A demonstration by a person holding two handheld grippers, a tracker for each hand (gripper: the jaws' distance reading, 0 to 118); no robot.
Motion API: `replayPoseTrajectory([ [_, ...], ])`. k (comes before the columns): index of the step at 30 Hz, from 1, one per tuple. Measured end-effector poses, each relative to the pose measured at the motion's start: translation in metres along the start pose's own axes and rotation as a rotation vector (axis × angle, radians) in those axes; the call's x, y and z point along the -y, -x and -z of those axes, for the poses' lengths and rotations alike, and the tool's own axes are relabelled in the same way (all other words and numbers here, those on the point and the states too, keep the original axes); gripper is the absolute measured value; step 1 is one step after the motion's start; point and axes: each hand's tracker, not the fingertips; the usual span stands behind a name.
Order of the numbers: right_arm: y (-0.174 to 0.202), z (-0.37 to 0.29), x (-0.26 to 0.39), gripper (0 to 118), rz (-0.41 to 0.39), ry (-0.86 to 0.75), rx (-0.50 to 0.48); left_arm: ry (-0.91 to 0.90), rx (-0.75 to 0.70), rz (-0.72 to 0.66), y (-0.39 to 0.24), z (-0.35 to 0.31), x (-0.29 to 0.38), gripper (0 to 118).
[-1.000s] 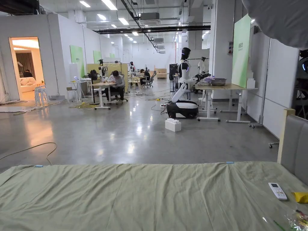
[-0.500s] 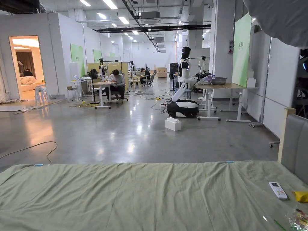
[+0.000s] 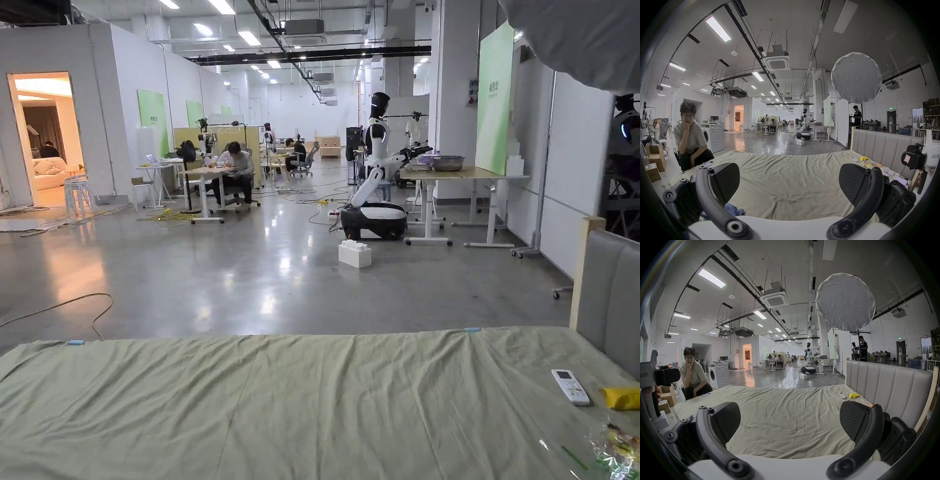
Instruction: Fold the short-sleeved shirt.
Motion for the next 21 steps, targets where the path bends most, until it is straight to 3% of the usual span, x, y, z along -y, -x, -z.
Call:
replayPoseTrajectory([
  [14, -0.002, 0.0, -0.001, 118, 0.024, -0.008, 0.008, -0.007, 0.004, -0.008, 0.009, -0.005, 0.0, 118],
  [18, -0.009, 0.003, -0.003, 118, 0.14, 0.028, 0.013, -0.005, 0.005, -0.008, 0.007, -0.005, -0.001, 118],
  [21, -0.006, 0.007, -0.016, 118, 0.161, 0.111, 0.117, 0.002, 0.005, -0.011, 0.004, -0.003, -0.001, 118],
])
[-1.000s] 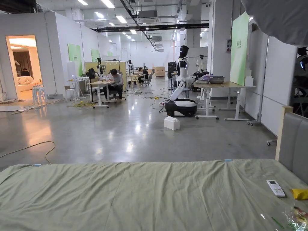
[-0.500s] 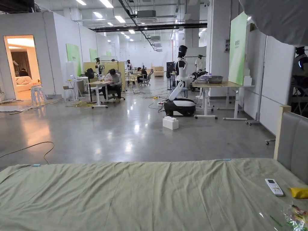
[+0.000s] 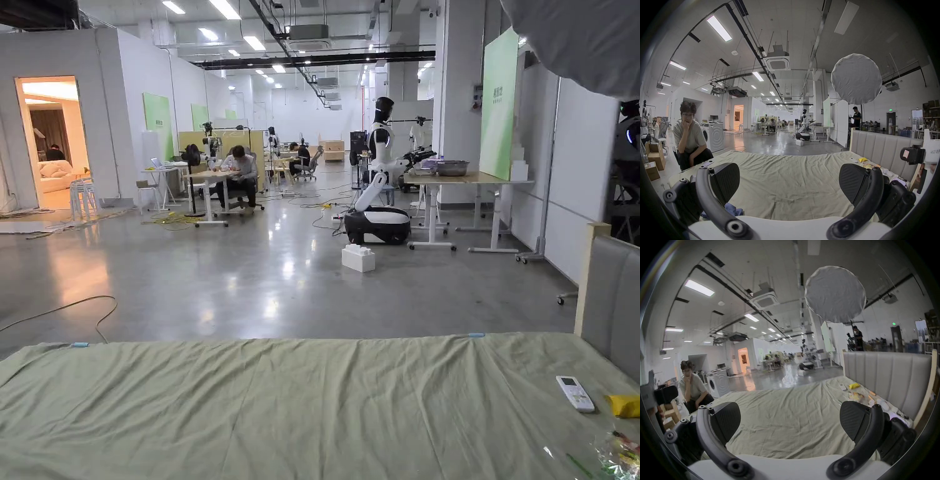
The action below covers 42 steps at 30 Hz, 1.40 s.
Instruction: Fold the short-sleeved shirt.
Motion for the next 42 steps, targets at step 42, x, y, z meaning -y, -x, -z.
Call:
replayPoseTrajectory([
  [42, 0.012, 0.008, 0.013, 118, -0.043, 0.011, -0.081, -0.003, 0.076, -0.007, -0.016, 0.002, 0.007, 118],
])
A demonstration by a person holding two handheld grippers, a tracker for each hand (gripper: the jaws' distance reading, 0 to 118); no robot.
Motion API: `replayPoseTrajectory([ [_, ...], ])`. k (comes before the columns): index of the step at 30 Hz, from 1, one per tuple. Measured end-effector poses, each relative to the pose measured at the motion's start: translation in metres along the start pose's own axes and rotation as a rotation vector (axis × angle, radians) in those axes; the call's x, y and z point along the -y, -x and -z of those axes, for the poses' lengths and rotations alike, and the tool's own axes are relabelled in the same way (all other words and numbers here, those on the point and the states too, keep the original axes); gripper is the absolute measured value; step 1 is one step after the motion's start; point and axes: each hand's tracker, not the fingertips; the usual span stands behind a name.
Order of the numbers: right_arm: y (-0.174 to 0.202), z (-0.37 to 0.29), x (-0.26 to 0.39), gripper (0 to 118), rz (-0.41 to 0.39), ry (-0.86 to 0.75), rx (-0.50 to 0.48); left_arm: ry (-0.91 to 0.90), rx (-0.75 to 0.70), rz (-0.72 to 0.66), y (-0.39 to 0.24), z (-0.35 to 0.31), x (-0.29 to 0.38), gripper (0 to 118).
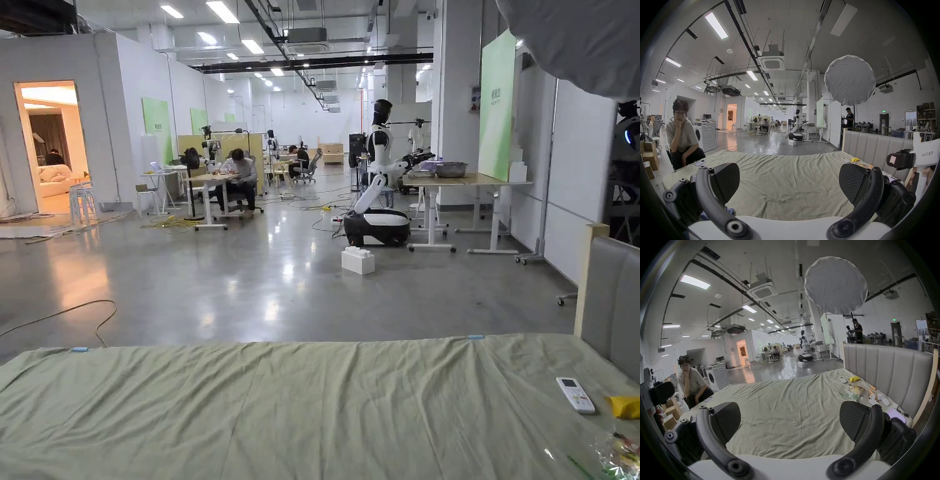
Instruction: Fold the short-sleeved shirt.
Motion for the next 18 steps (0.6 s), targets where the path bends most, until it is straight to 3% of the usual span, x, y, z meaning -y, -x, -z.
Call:
replayPoseTrajectory([
  [4, 0.0053, -0.0025, 0.0024, 118, -0.073, -0.013, -0.027, 0.018, -0.009, -0.003, 0.0003, 0.0022, 0.0013, 118],
  [11, 0.0049, -0.0003, 0.0023, 118, -0.07, -0.011, -0.027, 0.011, -0.021, -0.005, 0.0022, 0.003, -0.0005, 118],
  [18, 0.0116, -0.0011, 0.0031, 118, -0.134, -0.04, -0.031, 0.013, -0.026, -0.024, 0.0042, 0.0039, 0.0, 118],
])
